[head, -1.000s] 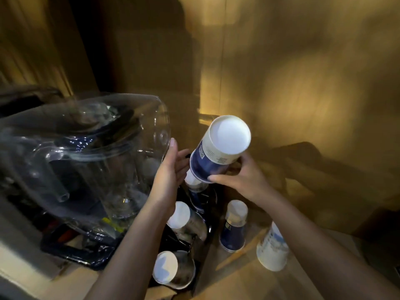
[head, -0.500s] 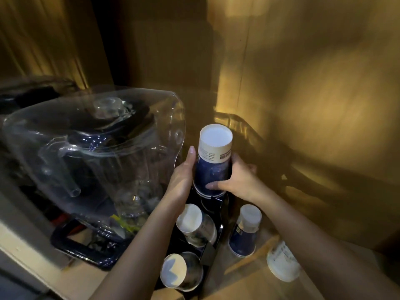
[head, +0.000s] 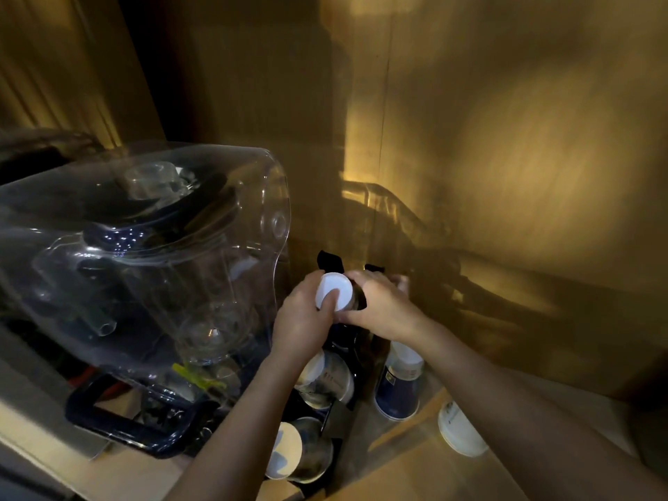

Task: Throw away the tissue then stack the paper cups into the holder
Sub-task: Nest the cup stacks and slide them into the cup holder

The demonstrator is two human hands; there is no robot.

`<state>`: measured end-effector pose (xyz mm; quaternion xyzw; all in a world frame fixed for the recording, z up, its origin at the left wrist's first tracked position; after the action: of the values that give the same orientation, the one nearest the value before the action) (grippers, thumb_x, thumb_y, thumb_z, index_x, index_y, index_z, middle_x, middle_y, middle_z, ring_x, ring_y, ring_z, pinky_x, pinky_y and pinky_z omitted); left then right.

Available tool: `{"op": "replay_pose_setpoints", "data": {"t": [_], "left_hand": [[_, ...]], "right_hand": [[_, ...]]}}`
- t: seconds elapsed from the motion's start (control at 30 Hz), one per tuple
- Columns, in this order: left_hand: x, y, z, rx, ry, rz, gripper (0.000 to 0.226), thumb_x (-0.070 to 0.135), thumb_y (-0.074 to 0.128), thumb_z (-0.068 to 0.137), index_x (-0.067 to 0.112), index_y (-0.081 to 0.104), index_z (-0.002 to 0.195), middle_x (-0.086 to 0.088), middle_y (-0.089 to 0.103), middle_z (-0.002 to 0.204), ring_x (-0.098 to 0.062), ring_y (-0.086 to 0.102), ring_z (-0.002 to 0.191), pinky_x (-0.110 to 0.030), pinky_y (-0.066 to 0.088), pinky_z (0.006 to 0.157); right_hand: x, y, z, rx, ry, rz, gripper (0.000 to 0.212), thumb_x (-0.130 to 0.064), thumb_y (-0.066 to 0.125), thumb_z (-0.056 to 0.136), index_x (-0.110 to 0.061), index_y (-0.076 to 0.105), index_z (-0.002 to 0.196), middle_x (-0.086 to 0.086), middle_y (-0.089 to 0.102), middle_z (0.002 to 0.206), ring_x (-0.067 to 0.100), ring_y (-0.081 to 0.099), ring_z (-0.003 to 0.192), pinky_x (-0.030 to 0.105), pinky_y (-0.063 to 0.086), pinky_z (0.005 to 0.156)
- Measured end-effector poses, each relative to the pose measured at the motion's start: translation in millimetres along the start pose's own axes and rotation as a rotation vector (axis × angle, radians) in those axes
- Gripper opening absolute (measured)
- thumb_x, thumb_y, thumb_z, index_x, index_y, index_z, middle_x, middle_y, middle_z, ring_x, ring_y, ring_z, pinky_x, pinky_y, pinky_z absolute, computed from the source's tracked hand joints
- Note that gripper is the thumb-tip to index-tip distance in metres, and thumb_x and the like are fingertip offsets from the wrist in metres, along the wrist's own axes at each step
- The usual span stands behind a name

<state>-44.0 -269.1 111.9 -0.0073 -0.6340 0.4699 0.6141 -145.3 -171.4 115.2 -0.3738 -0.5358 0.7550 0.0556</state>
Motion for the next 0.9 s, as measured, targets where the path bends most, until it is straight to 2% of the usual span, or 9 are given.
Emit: {"op": "replay_pose_setpoints", "data": {"t": [0.13, 0.2, 0.3, 0.37, 0.43, 0.53, 0.67, 0.8, 0.9], "left_hand": [[3.5, -0.9, 0.0, -0.021, 0.006, 0.051, 0.038, 0.030, 0.050, 0.092, 0.021, 0.049, 0.129, -0.004, 0.062, 0.123, -0.023, 0.057, 0.110, -0.030, 0.043, 0.080], [13.3, -1.6, -3.4, 0.031, 0.024, 0.083, 0.040, 0.028, 0.052, 0.091, 0.017, 0.051, 0.130, -0.006, 0.060, 0.126, -0.025, 0.056, 0.114, -0.035, 0.046, 0.087], [38.1, 1.3, -12.9, 0.161, 0.142, 0.088, 0.042, 0.025, 0.055, 0.090, 0.011, 0.052, 0.129, -0.010, 0.060, 0.127, -0.026, 0.055, 0.118, -0.042, 0.046, 0.097], [56.4, 10.7, -20.1, 0.150, 0.214, 0.023, 0.037, 0.027, 0.055, 0.090, 0.013, 0.055, 0.124, -0.008, 0.064, 0.119, -0.023, 0.058, 0.110, -0.037, 0.049, 0.089], [69.9, 28.3, -27.7, 0.075, 0.259, -0.043, 0.032, 0.029, 0.055, 0.090, 0.017, 0.058, 0.120, -0.003, 0.066, 0.112, -0.019, 0.061, 0.101, -0.031, 0.050, 0.080], [77.5, 66.1, -38.9, -0.031, 0.286, -0.074, 0.033, 0.032, 0.055, 0.089, 0.020, 0.057, 0.120, 0.002, 0.065, 0.114, -0.013, 0.061, 0.101, -0.031, 0.053, 0.082], [66.0, 128.3, -50.0, -0.241, 0.245, -0.039, 0.044, 0.030, 0.060, 0.087, 0.021, 0.049, 0.129, 0.007, 0.058, 0.122, 0.014, 0.051, 0.088, -0.002, 0.040, 0.073], [39.2, 187.1, -62.9, -0.496, 0.096, -0.052, 0.055, 0.014, 0.066, 0.081, 0.014, 0.044, 0.132, -0.003, 0.056, 0.130, -0.019, 0.052, 0.122, -0.020, 0.038, 0.093], [14.8, 223.1, -72.7, -0.681, -0.096, -0.041, 0.079, 0.012, 0.075, 0.074, 0.009, 0.031, 0.140, -0.010, 0.046, 0.141, -0.025, 0.046, 0.129, -0.028, 0.038, 0.103]], "right_hand": [[4.6, -5.5, -5.7, -0.048, -0.008, 0.019, 0.077, -0.060, 0.063, 0.072, -0.027, 0.032, 0.135, 0.003, 0.036, 0.145, 0.020, 0.023, 0.133, 0.041, 0.010, 0.105], [11.3, -10.8, -11.0, -0.051, 0.010, 0.078, 0.077, -0.057, 0.064, 0.073, -0.030, 0.030, 0.136, 0.000, 0.031, 0.148, 0.023, 0.020, 0.135, 0.041, 0.015, 0.107], [23.9, -24.1, -22.9, 0.006, -0.015, 0.197, 0.067, -0.046, 0.069, 0.074, -0.029, 0.039, 0.131, -0.007, 0.043, 0.133, 0.023, 0.037, 0.126, 0.037, 0.034, 0.101], [36.0, -36.2, -33.6, 0.064, -0.013, 0.251, 0.061, -0.040, 0.071, 0.074, -0.026, 0.044, 0.127, -0.012, 0.046, 0.117, 0.015, 0.045, 0.116, 0.026, 0.039, 0.089], [54.2, -46.6, -45.7, 0.095, 0.048, 0.272, 0.059, -0.039, 0.070, 0.076, -0.024, 0.045, 0.127, -0.011, 0.046, 0.119, 0.012, 0.047, 0.113, 0.027, 0.040, 0.090], [86.5, -55.5, -69.8, 0.100, 0.197, 0.322, 0.059, -0.039, 0.068, 0.077, -0.026, 0.044, 0.129, -0.006, 0.048, 0.123, 0.013, 0.048, 0.114, 0.032, 0.043, 0.094], [128.5, -52.2, -101.7, 0.083, 0.329, 0.245, 0.068, -0.038, 0.072, 0.074, -0.019, 0.042, 0.132, 0.004, 0.047, 0.131, 0.020, 0.045, 0.121, 0.029, 0.038, 0.095], [167.2, -29.4, -134.2, -0.018, 0.479, 0.209, 0.088, -0.039, 0.076, 0.070, -0.019, 0.028, 0.141, 0.012, 0.032, 0.147, 0.026, 0.033, 0.133, 0.042, 0.032, 0.108], [184.7, -10.2, -158.0, -0.074, 0.499, 0.265, 0.097, -0.037, 0.078, 0.068, -0.022, 0.018, 0.143, 0.006, 0.025, 0.151, 0.023, 0.027, 0.136, 0.040, 0.027, 0.111]]}}
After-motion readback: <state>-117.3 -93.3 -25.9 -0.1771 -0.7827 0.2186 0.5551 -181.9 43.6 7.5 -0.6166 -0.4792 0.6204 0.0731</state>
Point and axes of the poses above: each hand's wrist, its own z-axis towards the middle knuckle, its own y-axis out of the palm, x = y × z, the point moved 2 cm from there along z, towards the middle knuckle
